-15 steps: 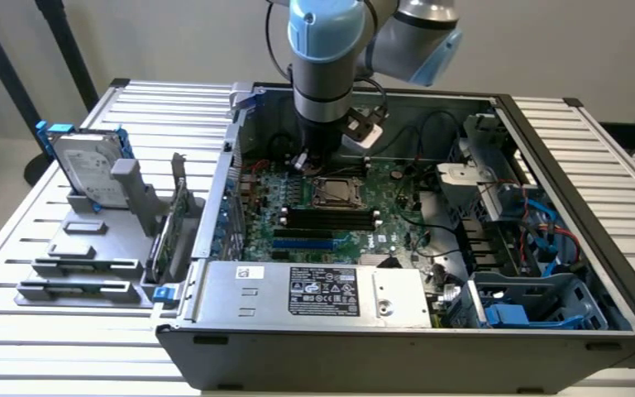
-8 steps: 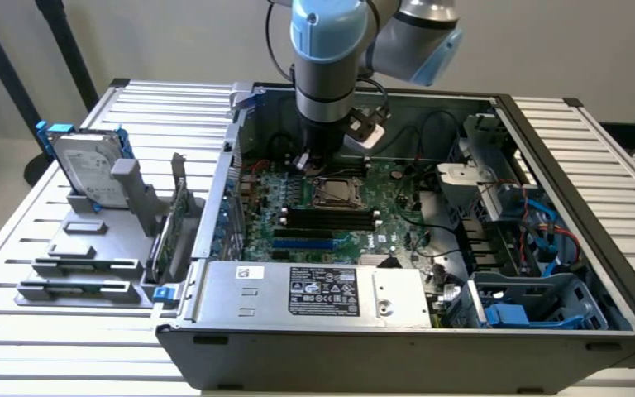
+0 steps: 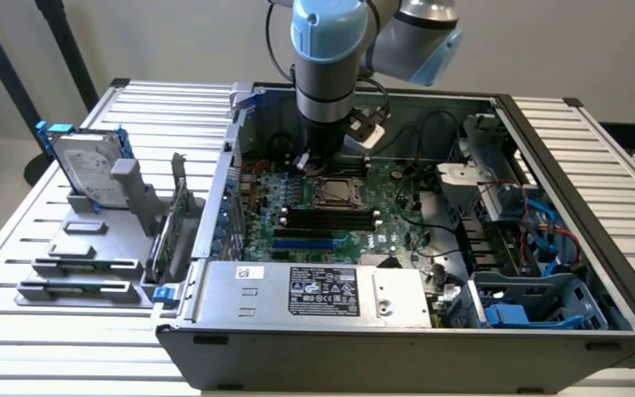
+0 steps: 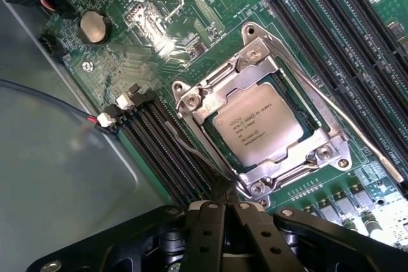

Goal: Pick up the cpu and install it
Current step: 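Install the first cpu locking lever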

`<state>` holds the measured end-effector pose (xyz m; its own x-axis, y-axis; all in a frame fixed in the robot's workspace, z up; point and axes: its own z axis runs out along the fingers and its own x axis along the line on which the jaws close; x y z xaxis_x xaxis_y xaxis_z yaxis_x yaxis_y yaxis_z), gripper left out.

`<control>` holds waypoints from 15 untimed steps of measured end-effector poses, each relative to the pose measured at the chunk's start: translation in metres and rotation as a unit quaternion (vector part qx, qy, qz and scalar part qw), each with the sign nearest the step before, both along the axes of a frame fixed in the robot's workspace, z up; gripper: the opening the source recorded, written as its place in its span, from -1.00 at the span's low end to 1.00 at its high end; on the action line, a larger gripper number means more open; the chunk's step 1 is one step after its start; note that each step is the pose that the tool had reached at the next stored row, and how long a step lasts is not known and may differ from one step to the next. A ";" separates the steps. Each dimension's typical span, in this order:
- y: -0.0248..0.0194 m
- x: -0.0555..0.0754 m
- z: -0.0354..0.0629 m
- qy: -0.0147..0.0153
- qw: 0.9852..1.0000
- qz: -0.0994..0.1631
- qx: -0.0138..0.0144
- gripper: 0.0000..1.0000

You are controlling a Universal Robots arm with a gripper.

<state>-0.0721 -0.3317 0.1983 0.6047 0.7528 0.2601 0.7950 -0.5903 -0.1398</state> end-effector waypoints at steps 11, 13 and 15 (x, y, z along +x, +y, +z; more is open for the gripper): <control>0.0014 0.001 -0.0009 0.000 1.000 0.000 0.000 -0.79; 0.0014 0.002 -0.0010 0.000 1.000 0.000 0.000 -0.79; 0.0014 0.002 -0.0011 0.000 1.000 0.000 -0.001 -0.79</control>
